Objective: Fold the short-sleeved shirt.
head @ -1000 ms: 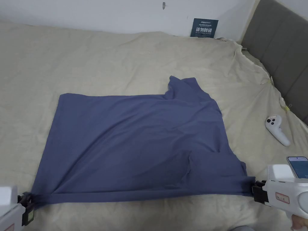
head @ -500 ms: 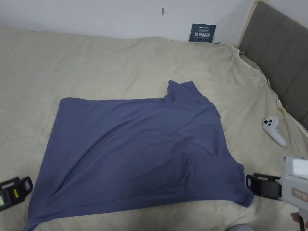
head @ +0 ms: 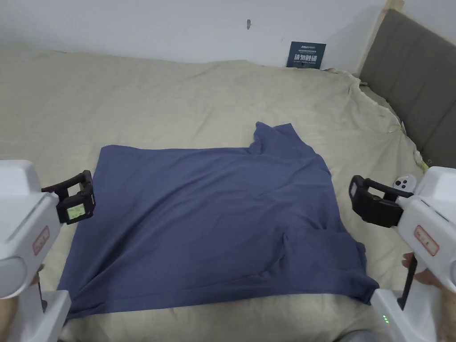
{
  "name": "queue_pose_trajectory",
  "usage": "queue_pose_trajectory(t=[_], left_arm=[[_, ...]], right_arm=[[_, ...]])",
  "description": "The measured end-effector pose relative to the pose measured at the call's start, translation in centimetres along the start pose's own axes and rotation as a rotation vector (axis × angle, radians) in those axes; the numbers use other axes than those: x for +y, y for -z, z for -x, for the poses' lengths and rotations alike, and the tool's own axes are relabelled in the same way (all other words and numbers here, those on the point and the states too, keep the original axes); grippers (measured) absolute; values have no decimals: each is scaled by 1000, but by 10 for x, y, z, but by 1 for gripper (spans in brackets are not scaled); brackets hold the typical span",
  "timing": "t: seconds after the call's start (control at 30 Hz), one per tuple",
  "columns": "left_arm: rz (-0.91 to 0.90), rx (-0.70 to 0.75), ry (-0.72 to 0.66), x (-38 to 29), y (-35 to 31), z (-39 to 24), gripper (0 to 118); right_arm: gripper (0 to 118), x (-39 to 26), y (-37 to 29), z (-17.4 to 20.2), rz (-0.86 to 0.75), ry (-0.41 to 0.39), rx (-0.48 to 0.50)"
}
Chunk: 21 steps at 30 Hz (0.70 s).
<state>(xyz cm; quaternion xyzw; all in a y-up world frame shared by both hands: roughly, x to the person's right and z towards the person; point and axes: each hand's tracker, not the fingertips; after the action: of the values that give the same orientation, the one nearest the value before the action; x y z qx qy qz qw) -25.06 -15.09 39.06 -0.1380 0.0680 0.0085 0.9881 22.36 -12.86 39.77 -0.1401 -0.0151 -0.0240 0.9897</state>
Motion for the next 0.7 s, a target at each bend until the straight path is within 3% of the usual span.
queue_pose_trajectory(t=[0.07, 0.1, 0.13, 0.17, 0.2, 0.23, 0.57, 0.7], left_arm=[[-17, -40, -26, -4, -5, -6, 53], [-19, -53, -30, -5, -6, -8, 30], [-28, -62, -27, -7, -8, -11, 12], [-40, -55, -19, -10, -8, -12, 0], [-49, -52, -15, -11, -11, -13, 0], [-51, -58, -13, -11, -12, -12, 0], [1, -120, -42, -12, -11, -5, 0], [131, -124, -41, -10, -5, 8, 5]], right_arm=[[107, -3, -3, 10, -25, -7, 28], [98, -5, -5, 13, -34, -12, 31], [82, -8, -3, 10, -38, -20, 41], [58, -10, -3, 12, -38, -25, 45], [19, -10, -4, 14, -39, -26, 40], [0, -12, -3, 15, -39, -28, 31], [0, -18, -2, 17, -5, 37, 32], [0, -18, 0, 20, 6, 35, 35]])
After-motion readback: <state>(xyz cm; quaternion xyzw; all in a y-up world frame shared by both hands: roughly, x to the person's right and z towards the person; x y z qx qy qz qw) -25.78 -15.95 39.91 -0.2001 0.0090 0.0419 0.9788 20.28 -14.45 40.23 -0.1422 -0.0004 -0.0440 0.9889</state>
